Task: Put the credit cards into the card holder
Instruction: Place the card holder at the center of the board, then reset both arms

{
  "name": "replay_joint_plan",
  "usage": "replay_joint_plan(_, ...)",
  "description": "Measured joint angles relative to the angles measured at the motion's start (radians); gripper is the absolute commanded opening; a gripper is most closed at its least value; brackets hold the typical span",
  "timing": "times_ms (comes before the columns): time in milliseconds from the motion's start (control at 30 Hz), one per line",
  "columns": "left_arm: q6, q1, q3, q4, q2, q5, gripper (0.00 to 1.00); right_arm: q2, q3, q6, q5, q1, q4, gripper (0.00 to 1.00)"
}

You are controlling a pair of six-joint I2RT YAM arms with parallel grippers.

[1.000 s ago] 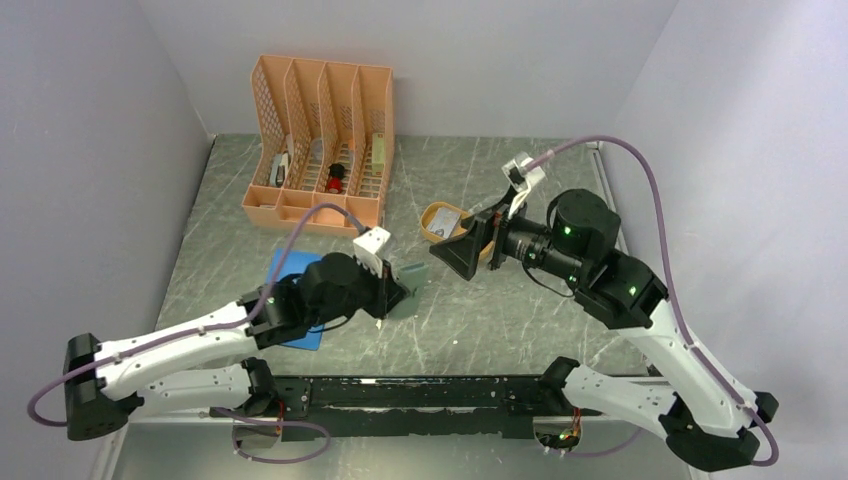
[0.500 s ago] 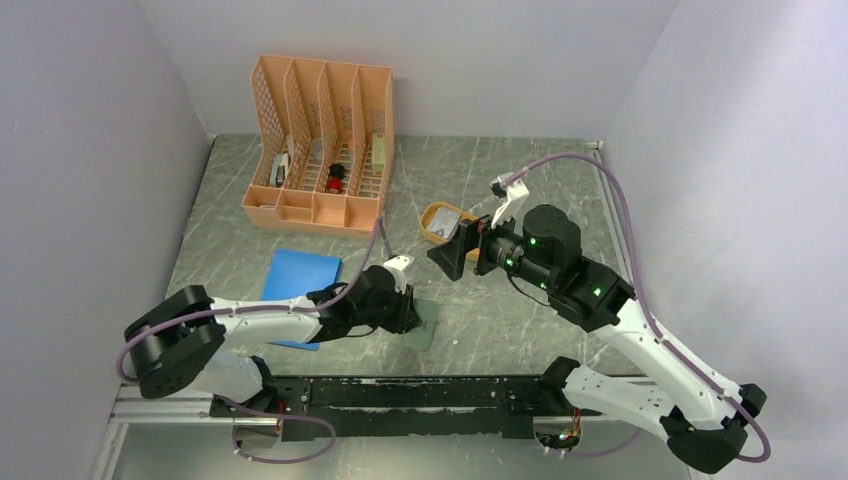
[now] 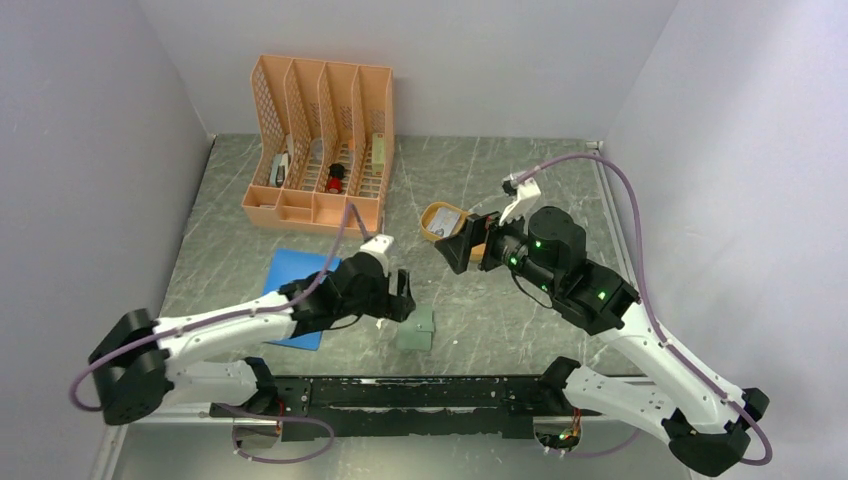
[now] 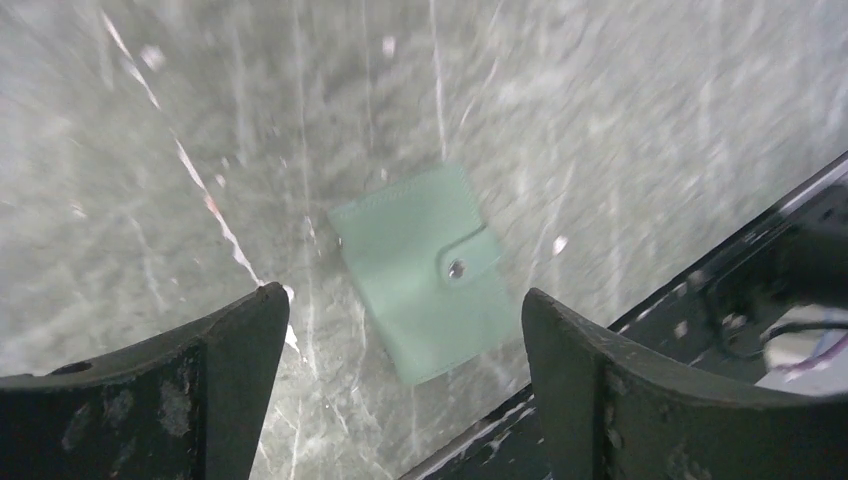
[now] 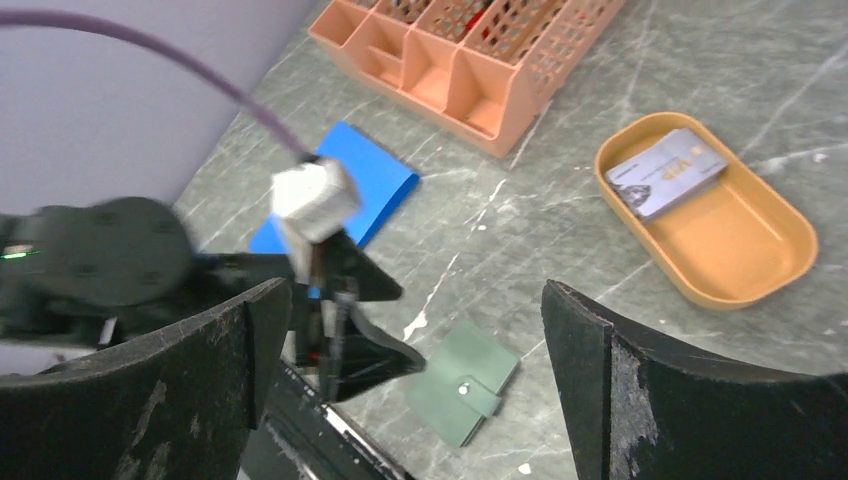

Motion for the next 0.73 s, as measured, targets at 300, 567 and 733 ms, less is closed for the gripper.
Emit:
replay_joint_plan(300,-0.008,0.0,0.138,-0.179,-0.288,-0.196,0.96,0.005,0.0,0.123,0.298,0.0,-0.022,1.0)
replay_joint_plan(567,0.005,0.0,0.288,-0.309,-0.37,-0.334,0.96,-0.011,0.034,0.222,0.585,0.0,-0.071,1.0)
replay_joint_plan(733,0.034,0.0,0.303,-0.315,-0.421,-0.385,0.96,-0.027,0.056,0.176,0.623,0.0,-0.072,1.0)
